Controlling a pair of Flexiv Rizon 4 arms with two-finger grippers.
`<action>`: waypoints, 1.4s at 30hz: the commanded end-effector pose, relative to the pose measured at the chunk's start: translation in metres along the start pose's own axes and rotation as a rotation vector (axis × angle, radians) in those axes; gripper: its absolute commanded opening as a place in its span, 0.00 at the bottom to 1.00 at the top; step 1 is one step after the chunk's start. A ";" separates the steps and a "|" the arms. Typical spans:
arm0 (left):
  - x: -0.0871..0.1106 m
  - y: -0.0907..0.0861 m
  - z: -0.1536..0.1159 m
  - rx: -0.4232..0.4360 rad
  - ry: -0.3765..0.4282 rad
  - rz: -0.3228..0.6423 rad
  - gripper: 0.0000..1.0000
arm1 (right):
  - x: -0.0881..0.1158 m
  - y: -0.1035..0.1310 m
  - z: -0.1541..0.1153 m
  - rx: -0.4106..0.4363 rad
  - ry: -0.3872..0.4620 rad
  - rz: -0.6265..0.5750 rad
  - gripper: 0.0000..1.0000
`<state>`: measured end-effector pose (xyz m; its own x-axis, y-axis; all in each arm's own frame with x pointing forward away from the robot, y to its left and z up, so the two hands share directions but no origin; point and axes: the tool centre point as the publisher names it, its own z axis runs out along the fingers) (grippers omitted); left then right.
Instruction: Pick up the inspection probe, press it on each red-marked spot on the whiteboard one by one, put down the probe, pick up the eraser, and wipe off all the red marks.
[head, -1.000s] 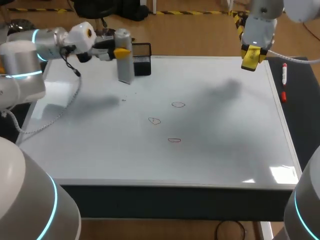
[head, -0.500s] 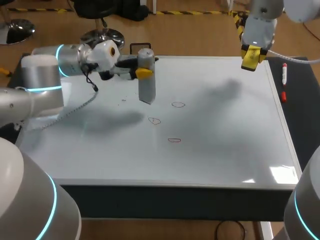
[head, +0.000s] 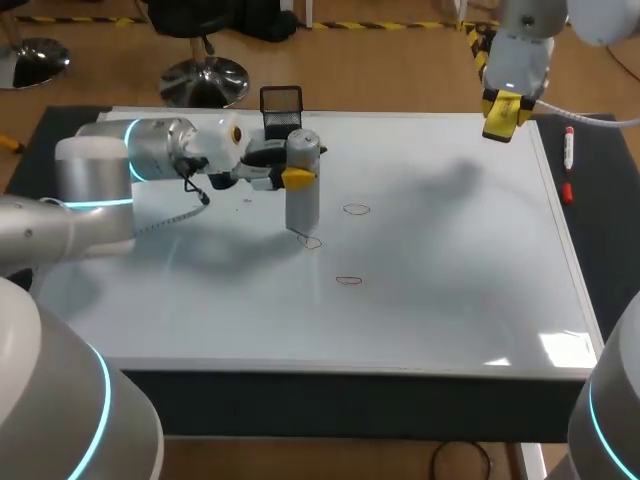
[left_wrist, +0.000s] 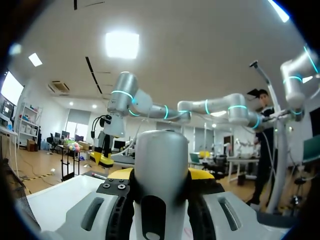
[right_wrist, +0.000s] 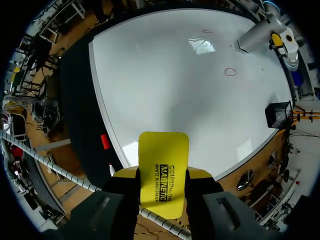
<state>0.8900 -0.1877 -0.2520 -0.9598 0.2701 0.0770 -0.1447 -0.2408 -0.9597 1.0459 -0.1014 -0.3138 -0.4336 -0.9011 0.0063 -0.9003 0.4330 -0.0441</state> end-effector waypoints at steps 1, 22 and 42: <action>-0.007 0.008 0.001 0.009 0.005 -0.008 0.00 | 0.001 0.000 -0.001 0.002 0.001 -0.002 0.00; -0.001 0.034 -0.001 -0.101 0.009 -0.024 0.00 | 0.001 0.000 -0.001 0.002 0.001 -0.002 0.00; 0.005 0.036 -0.003 -0.148 0.014 -0.008 0.00 | 0.001 0.000 -0.001 0.002 0.001 -0.002 0.00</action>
<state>0.8837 -0.1927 -0.2877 -0.9537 0.2894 0.0820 -0.1156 -0.1007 -0.9882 1.0459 -0.1014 -0.3138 -0.4337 -0.9010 0.0063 -0.9003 0.4330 -0.0442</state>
